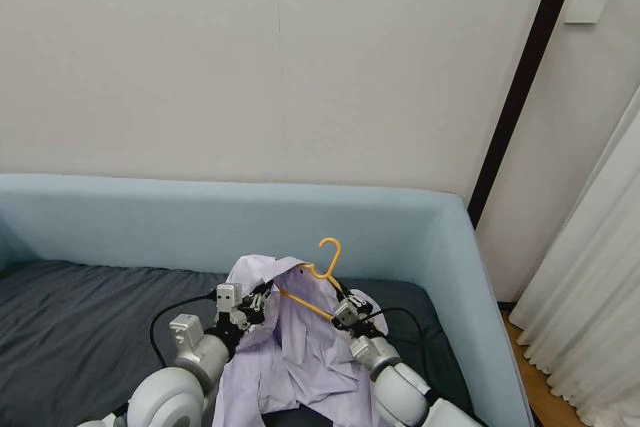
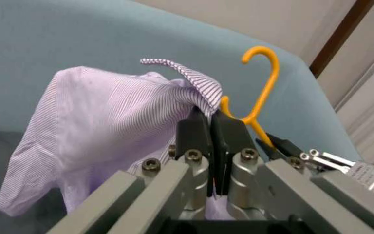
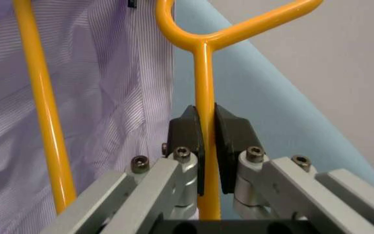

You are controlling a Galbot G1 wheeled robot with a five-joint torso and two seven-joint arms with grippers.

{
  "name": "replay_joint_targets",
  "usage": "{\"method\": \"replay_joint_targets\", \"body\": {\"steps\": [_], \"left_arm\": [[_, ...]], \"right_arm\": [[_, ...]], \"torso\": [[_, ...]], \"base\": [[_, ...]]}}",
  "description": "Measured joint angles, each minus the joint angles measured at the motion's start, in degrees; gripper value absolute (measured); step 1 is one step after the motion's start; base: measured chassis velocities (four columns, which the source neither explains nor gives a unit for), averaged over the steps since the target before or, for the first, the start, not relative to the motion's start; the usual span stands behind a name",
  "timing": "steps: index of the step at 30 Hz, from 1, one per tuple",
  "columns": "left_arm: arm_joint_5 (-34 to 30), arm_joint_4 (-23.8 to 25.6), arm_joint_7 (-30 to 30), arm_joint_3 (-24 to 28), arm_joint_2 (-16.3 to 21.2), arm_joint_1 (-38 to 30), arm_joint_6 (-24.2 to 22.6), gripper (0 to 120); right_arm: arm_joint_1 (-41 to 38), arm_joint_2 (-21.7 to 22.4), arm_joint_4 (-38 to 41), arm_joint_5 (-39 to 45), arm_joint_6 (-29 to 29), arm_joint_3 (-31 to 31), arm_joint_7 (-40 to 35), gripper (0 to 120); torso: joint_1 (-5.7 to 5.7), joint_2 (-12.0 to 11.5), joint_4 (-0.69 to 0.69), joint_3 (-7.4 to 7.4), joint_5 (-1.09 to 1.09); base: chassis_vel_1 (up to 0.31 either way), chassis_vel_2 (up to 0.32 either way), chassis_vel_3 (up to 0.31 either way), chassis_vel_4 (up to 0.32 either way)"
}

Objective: Pick up the clothes from the sofa and hang them on the clothes hanger.

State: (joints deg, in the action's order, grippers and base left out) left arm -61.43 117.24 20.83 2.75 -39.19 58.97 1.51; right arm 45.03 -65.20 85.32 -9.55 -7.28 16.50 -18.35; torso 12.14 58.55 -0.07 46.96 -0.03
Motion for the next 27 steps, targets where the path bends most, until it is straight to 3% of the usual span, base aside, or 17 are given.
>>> {"method": "replay_joint_targets", "body": {"steps": [7, 15, 27], "left_arm": [[0.9, 0.3, 1.0, 3.9, -2.1, -4.2, -0.8, 0], [1.0, -0.2, 1.4, 3.3, -2.1, -4.7, -0.9, 0], [8.4, -0.4, -0.8, -0.3, -2.6, 7.0, -0.6, 0]], "right_arm": [[-2.0, -2.7, -1.0, -9.5, -0.4, 0.9, -1.4, 4], [-1.5, -2.8, -0.6, -15.9, 1.5, 1.8, 1.1, 4], [-1.7, -1.6, 4.9, -13.8, 0.9, 1.8, 1.2, 4]], "torso": [[0.0, 0.0, 0.0, 0.0, 0.0], [0.0, 0.0, 0.0, 0.0, 0.0], [0.0, 0.0, 0.0, -0.01, 0.0]], "base": [[0.0, 0.0, 0.0, 0.0], [0.0, 0.0, 0.0, 0.0], [0.0, 0.0, 0.0, 0.0]]}}
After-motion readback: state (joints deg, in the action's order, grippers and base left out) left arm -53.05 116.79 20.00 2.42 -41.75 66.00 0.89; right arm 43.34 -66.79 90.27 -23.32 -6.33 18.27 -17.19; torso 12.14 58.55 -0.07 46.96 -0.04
